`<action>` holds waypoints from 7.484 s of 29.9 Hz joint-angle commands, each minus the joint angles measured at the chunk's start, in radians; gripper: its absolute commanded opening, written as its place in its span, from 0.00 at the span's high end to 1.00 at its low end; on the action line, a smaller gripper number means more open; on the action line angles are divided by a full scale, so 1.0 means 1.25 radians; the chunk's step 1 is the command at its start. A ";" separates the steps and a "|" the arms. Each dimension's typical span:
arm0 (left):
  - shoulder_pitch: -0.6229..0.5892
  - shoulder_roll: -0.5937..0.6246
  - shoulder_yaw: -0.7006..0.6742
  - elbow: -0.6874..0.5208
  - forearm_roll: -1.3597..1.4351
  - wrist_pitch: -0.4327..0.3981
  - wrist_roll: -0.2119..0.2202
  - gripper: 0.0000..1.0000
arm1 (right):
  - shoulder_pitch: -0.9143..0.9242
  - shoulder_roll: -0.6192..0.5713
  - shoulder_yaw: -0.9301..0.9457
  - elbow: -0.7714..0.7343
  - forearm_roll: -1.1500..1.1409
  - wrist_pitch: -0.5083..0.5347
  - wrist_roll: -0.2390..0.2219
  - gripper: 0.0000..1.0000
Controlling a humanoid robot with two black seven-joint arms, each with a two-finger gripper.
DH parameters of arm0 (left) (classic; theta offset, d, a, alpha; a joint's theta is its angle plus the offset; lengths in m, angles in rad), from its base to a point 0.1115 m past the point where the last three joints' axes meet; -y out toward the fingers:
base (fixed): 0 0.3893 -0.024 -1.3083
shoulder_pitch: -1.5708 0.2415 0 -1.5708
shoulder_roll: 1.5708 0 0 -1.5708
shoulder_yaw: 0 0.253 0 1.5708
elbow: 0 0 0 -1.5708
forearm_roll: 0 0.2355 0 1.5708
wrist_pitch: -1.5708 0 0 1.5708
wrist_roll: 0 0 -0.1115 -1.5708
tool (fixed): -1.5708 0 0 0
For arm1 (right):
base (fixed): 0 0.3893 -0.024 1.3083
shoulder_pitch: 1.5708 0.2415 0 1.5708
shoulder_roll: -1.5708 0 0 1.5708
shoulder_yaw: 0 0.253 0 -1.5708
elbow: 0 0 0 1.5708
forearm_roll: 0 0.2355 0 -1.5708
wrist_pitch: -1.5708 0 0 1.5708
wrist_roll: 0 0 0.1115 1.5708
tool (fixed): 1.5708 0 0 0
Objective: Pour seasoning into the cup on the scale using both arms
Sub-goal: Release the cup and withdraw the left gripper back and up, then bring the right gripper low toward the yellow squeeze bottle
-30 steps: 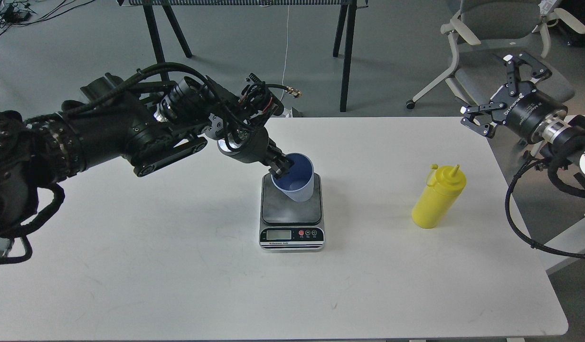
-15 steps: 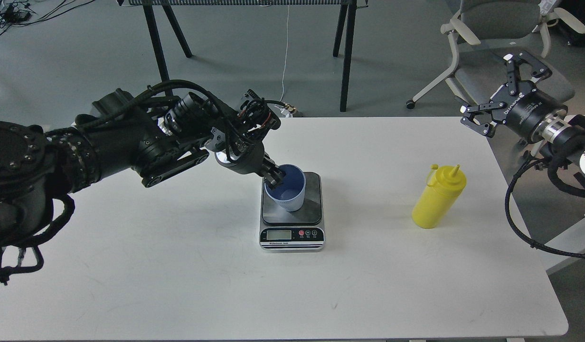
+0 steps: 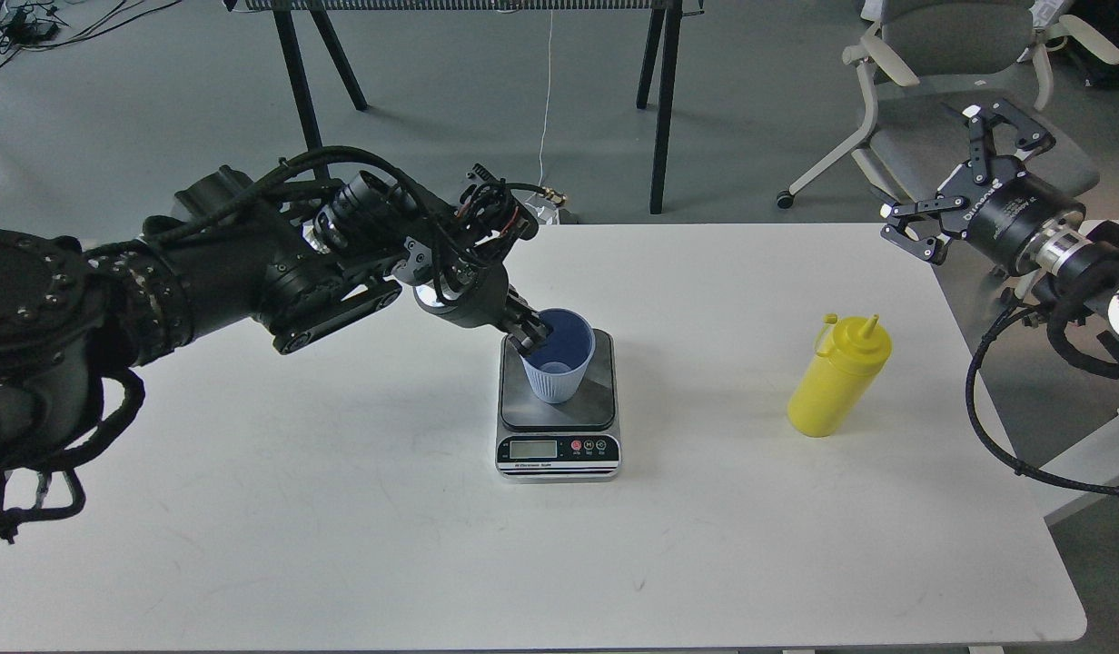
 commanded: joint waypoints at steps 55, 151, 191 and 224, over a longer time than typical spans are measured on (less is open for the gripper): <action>0.026 0.579 -0.345 -0.001 -0.980 0.000 0.000 0.01 | -0.007 -0.011 0.021 0.051 0.000 0.000 -0.002 0.00; 0.277 0.469 -0.433 0.035 -0.965 0.000 0.000 0.01 | -0.632 -0.125 0.043 0.390 0.588 0.000 -0.015 0.00; 0.298 0.472 -0.433 0.035 -0.965 0.000 0.000 0.01 | -0.453 0.077 0.040 0.179 0.474 0.000 -0.015 0.00; 0.305 0.471 -0.433 0.037 -0.965 0.000 0.000 0.01 | -0.391 0.163 0.039 0.093 0.388 0.000 -0.016 0.87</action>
